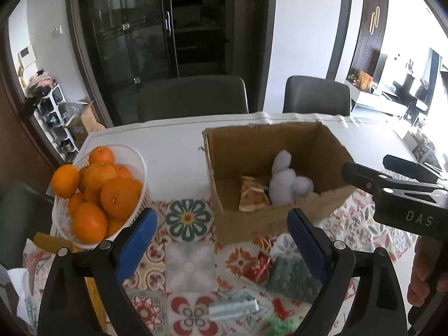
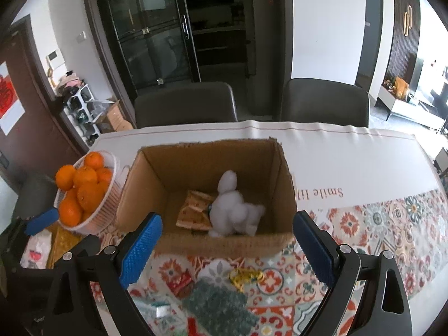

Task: Organize soft objects
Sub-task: 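Grasp the grey-green knit glove with the right tool while the left tool grasps the tissue pack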

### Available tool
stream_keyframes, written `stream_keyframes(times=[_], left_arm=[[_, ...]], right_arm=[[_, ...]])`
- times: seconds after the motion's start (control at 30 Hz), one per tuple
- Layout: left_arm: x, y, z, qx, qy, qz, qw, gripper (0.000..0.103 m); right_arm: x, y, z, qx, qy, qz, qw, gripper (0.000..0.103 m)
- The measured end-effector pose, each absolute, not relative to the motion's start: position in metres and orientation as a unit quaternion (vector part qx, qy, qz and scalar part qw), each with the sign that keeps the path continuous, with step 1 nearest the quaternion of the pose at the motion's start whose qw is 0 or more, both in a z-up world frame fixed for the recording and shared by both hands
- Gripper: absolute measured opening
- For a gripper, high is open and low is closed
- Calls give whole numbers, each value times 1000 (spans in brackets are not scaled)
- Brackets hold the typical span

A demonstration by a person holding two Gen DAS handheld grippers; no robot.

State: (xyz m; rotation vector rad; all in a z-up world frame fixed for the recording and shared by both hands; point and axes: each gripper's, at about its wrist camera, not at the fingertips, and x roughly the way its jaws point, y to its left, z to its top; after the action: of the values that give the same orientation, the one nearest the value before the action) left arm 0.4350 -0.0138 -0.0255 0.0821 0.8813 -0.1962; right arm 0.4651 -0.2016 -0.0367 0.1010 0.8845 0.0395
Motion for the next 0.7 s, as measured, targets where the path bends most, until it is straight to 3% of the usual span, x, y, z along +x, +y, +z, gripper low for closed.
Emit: stream_keyframes(times=[0.7], left_arm=[[384, -10, -94, 23, 534, -84, 841, 96]], right_arm=[[422, -197, -115, 49, 545, 44, 836, 95]])
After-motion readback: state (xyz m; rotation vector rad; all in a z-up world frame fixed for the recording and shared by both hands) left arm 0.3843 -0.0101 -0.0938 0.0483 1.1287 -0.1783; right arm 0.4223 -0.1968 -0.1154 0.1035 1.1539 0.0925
